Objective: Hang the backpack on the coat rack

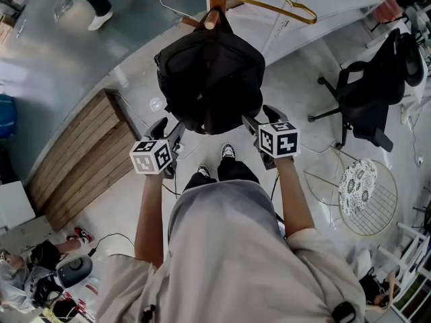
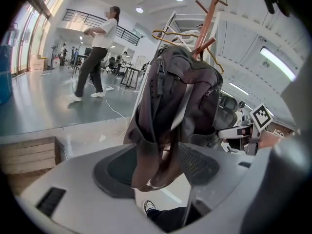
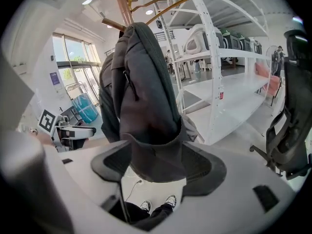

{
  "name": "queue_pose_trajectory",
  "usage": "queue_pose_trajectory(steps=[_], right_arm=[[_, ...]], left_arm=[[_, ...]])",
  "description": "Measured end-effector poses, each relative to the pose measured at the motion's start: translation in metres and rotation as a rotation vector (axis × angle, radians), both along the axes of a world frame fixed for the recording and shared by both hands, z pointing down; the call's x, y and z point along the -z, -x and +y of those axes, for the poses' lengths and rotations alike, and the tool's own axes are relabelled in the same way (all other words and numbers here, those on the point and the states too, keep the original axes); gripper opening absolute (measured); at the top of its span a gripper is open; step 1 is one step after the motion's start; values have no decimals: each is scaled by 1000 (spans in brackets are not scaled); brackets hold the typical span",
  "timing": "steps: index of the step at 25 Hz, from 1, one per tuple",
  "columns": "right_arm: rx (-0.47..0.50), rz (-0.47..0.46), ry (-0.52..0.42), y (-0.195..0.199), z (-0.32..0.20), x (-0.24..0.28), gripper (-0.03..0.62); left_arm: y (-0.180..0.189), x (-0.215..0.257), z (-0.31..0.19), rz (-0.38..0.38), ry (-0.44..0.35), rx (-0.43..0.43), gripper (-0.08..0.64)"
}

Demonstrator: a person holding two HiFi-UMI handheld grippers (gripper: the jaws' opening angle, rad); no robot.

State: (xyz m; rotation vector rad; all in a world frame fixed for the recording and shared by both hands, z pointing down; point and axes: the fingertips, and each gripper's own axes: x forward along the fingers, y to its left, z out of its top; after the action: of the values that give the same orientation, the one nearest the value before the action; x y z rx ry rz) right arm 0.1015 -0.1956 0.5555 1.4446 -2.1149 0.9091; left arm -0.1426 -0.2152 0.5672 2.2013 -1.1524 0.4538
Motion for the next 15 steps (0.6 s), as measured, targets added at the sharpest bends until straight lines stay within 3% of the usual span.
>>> queue_pose_trajectory(steps=[11, 15], right_arm=[[-18, -45, -39, 5, 4, 13, 304], [-22, -64, -64, 11, 9, 23, 301]], left_arm=[[-8, 14, 9, 50, -19, -12, 251], [-13, 25, 14, 70, -42, -26, 213]])
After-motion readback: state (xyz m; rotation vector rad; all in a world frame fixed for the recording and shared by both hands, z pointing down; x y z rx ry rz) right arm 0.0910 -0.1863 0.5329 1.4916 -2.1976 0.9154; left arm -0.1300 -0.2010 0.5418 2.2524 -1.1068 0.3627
